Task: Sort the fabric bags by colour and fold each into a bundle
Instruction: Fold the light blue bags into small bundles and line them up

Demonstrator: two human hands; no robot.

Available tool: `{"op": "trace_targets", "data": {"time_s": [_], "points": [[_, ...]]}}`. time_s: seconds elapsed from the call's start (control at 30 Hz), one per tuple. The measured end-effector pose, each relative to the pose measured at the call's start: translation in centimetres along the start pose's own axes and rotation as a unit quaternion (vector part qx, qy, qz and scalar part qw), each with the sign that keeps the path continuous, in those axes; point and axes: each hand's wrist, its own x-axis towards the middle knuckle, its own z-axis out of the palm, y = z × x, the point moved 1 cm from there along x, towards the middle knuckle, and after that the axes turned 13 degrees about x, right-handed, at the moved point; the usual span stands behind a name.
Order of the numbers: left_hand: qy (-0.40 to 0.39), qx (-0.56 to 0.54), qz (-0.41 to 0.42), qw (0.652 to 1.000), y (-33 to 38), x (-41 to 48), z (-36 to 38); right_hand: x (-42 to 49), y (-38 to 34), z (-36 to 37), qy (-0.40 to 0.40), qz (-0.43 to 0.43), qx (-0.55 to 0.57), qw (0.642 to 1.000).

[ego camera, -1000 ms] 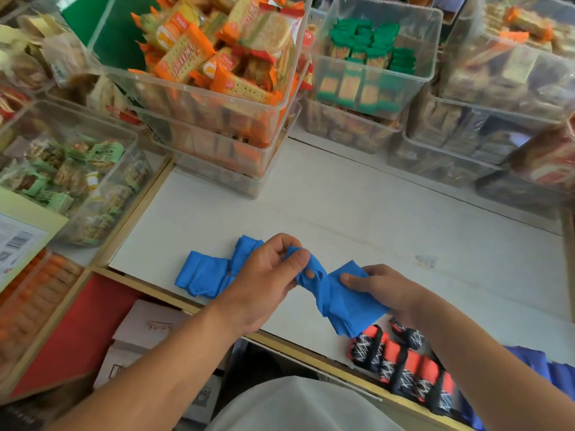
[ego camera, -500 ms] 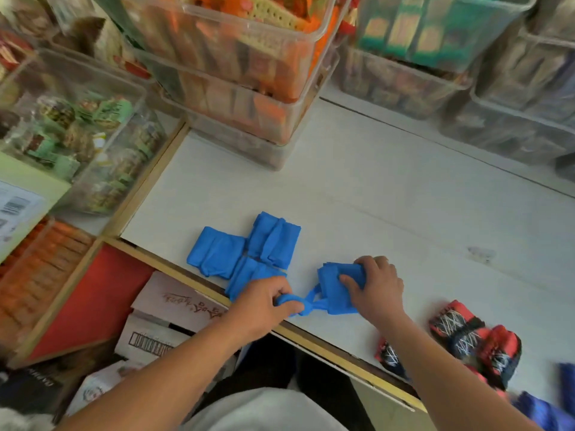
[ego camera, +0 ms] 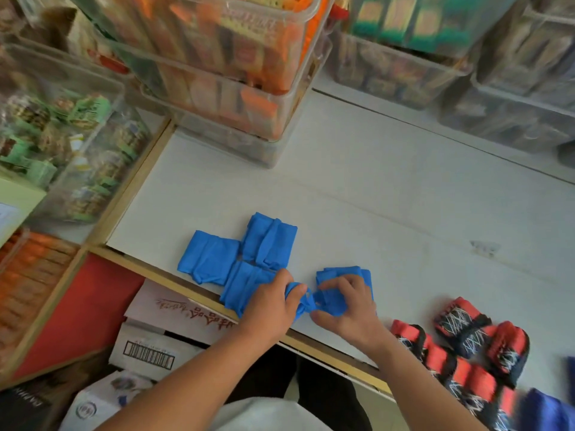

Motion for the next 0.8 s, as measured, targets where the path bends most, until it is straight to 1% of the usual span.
{"op": "trace_targets", "data": {"time_s": [0.07,0.1,0.17,0.23,0.3,0.4,0.47,0.53,0.67,0.73,0.8], "points": [[-0.013,-0.022,0.0,1.0,0.1,0.0,0.2,0.2,0.4,-0.1,0.015,-0.025,-0.046,0.999],[-0.022,-0.038,-0.001,0.999,0.0,0.0,0.2,0.4,0.6,0.3,0.039,-0.034,-0.068,0.996],[-0.037,-0.067,0.003,0.997,-0.5,0.1,0.3,0.8,0.8,1.2,0.096,-0.034,-0.072,0.992],[-0.044,-0.076,0.011,0.996,-1.1,0.2,0.1,1.2,0.9,1.7,0.127,-0.032,-0.061,0.989],[-0.067,-0.075,0.012,0.995,-1.6,0.2,-0.2,1.6,1.2,1.9,0.133,-0.024,-0.065,0.989],[-0.123,-0.024,0.016,0.992,-2.2,-0.1,-0.4,2.2,1.7,2.0,0.128,-0.031,-0.107,0.985],[-0.135,-0.014,0.019,0.991,-2.6,-0.2,-0.7,2.3,2.0,1.9,0.128,-0.041,-0.121,0.983],[-0.139,-0.048,0.019,0.989,-2.7,-0.4,-1.1,2.5,2.2,1.8,0.128,-0.053,-0.128,0.982],[-0.138,-0.176,0.009,0.975,-1.6,-0.9,-1.7,2.6,2.8,1.6,0.13,-0.083,-0.132,0.979],[-0.12,-0.229,-0.004,0.966,-0.6,-0.5,-1.6,2.7,3.0,1.5,0.13,-0.092,-0.126,0.979],[-0.086,-0.264,-0.017,0.961,0.2,0.2,-1.3,2.8,3.0,1.3,0.128,-0.096,-0.121,0.98]]}}
